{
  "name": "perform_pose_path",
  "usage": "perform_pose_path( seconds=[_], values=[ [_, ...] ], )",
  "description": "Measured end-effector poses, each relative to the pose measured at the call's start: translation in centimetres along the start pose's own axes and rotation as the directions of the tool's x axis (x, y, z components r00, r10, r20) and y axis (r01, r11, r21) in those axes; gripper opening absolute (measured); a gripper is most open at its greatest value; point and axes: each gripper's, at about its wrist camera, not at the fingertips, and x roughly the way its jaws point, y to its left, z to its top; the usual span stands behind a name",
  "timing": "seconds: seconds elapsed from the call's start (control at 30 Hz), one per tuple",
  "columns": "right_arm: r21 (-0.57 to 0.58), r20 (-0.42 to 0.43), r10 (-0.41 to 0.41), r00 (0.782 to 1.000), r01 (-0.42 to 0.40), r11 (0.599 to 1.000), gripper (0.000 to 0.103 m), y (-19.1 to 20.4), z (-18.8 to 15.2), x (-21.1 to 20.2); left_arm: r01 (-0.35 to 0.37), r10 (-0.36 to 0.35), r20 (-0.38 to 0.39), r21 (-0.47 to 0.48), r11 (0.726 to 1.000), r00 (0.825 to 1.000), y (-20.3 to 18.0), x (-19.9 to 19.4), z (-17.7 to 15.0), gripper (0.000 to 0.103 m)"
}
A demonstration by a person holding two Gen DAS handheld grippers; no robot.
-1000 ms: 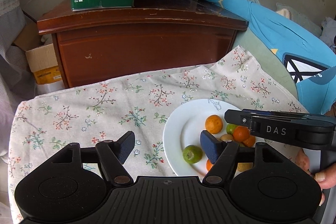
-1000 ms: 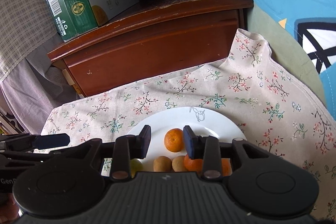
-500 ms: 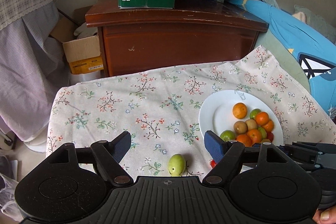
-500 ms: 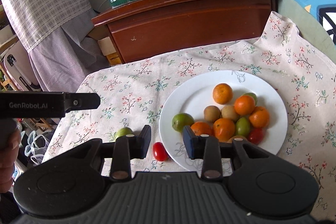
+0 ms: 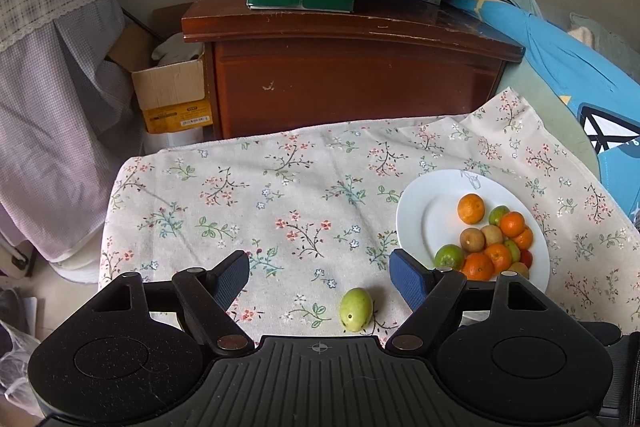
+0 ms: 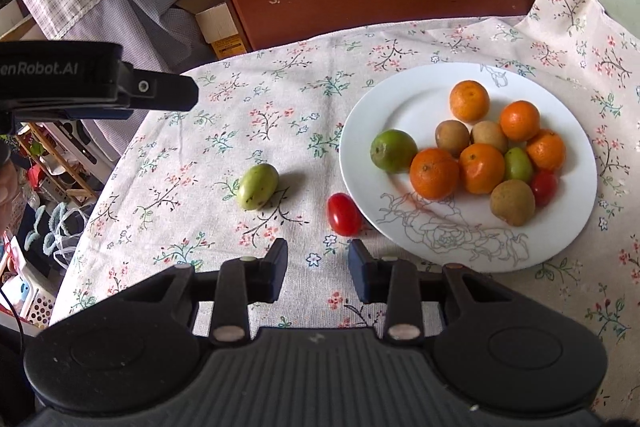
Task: Organize fruits
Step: 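Move the left tool to the last jujube while the right tool approaches the cherry tomato, then grasp the green jujube with the left tool while the right tool grasps the cherry tomato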
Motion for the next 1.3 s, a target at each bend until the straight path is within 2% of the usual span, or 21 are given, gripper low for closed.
perform_pose_path(
  seconds=[0.17, 0.27, 0.37, 0.53, 0.83, 1.03, 1.3],
  values=[
    [0.055, 0.03, -0.073, 0.997, 0.071, 0.996, 0.033, -0.2, -0.2, 0.5, 0.012, -0.012, -0.005, -0.002, 1.0, 1.0, 0.0, 0.1, -0.1, 0.078],
    [0.106, 0.031, -0.074, 0.997, 0.071, 0.992, 0.033, -0.6, 0.1, 1.0, 0.005, -0.005, -0.007, 0.007, 1.0, 1.0, -0.2, 0.1, -0.2, 0.078],
    [0.084, 0.043, -0.084, 0.996, 0.08, 0.993, 0.033, 0.1, 0.1, 1.3, -0.004, 0.004, -0.015, 0.001, 1.0, 1.0, 0.0, 0.4, -0.3, 0.078],
    [0.038, 0.07, -0.13, 0.989, 0.127, 0.991, 0.019, 1.0, 0.1, 2.1, -0.025, 0.024, -0.037, -0.024, 0.999, 0.999, 0.6, 1.0, -0.5, 0.078],
    [0.049, 0.054, -0.102, 0.993, 0.099, 0.994, 0.018, 0.9, 0.2, 1.6, -0.017, 0.015, -0.06, -0.037, 0.999, 0.998, 0.9, 1.6, -0.8, 0.078],
    [0.021, 0.065, -0.101, 0.993, 0.1, 0.995, 0.018, 0.8, 0.0, -0.5, -0.013, 0.016, -0.111, 0.024, 1.0, 0.994, -0.4, 3.3, -1.9, 0.078],
    [0.017, 0.137, -0.106, 0.985, 0.105, 0.994, 0.018, 0.1, 0.9, -3.2, 0.007, 0.004, -0.125, 0.092, 0.996, 0.992, -2.4, 5.0, -2.9, 0.076]
  ],
)
